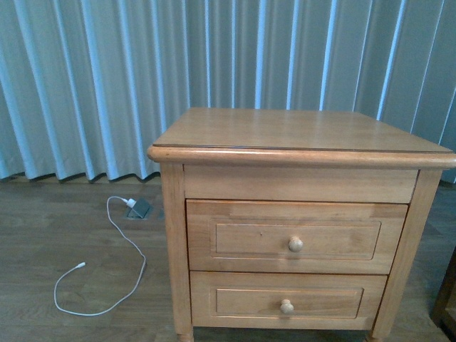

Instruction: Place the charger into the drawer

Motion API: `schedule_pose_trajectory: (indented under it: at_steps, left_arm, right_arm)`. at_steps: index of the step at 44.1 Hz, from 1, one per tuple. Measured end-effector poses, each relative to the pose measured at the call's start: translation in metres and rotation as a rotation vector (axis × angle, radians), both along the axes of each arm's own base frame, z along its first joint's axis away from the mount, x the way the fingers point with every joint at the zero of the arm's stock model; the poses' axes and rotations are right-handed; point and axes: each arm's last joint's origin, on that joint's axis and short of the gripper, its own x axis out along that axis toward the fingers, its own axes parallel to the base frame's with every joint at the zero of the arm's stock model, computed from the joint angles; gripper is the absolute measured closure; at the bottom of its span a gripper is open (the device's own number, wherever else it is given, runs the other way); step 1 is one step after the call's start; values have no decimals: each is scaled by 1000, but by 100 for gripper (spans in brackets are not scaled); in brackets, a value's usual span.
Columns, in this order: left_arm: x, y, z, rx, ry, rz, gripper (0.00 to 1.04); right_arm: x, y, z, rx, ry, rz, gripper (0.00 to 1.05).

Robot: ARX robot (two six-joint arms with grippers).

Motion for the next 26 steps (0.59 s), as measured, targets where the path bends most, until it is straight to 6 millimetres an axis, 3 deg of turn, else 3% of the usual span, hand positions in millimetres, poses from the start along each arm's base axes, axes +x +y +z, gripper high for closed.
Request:
schedule_pose_trajectory:
  at_steps: [26]
  left_arm:
    - [0, 0, 0, 0, 0, 0, 6]
  right_arm:
    - [-16, 0, -7, -1, 8, 2, 103]
